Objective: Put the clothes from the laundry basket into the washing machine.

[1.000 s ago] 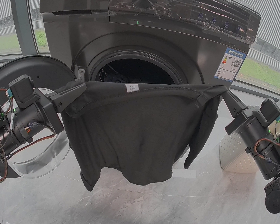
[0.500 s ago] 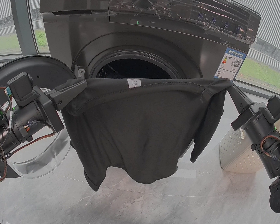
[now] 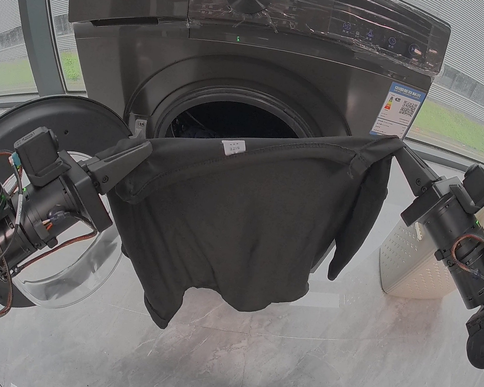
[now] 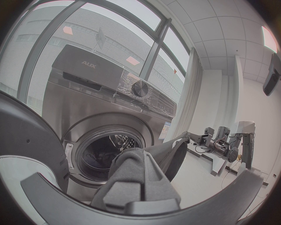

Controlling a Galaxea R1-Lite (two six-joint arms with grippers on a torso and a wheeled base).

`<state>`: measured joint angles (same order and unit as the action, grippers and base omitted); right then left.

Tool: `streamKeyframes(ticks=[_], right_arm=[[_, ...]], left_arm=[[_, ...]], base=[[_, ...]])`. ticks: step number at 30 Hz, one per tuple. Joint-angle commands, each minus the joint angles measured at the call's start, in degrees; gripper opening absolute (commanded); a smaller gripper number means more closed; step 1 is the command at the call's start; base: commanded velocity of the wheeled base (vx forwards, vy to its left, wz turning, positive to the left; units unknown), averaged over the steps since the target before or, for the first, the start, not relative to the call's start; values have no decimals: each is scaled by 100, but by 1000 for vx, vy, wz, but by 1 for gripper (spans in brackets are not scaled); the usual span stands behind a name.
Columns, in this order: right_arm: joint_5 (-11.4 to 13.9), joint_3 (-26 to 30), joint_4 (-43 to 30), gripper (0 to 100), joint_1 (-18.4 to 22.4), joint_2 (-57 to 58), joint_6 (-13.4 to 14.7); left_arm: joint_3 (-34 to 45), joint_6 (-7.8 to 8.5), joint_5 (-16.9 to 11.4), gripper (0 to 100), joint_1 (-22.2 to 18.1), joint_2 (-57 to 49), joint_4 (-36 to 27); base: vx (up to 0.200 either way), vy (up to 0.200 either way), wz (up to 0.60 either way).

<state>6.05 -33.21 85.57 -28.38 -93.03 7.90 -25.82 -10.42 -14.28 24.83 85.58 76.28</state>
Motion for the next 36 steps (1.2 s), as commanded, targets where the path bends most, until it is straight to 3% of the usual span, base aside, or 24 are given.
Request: streamKeyframes(ticks=[1,6,10,36], right_arm=[[-33,201,48,0,8,-14,89],[-86,271,22,0,-18,-84,291],[-200,297,13,0,-62,-242,291],[-218,429,74,0,-150,-462,326]], left_arm=[[24,5,4,0,74,29,1],[253,14,-5,0,57,3,1],[420,5,-14,0,74,55,1],[288,-21,-14,0,92,337,45]], base=[[0,0,0],[0,0,0],[0,0,0],[0,0,0]])
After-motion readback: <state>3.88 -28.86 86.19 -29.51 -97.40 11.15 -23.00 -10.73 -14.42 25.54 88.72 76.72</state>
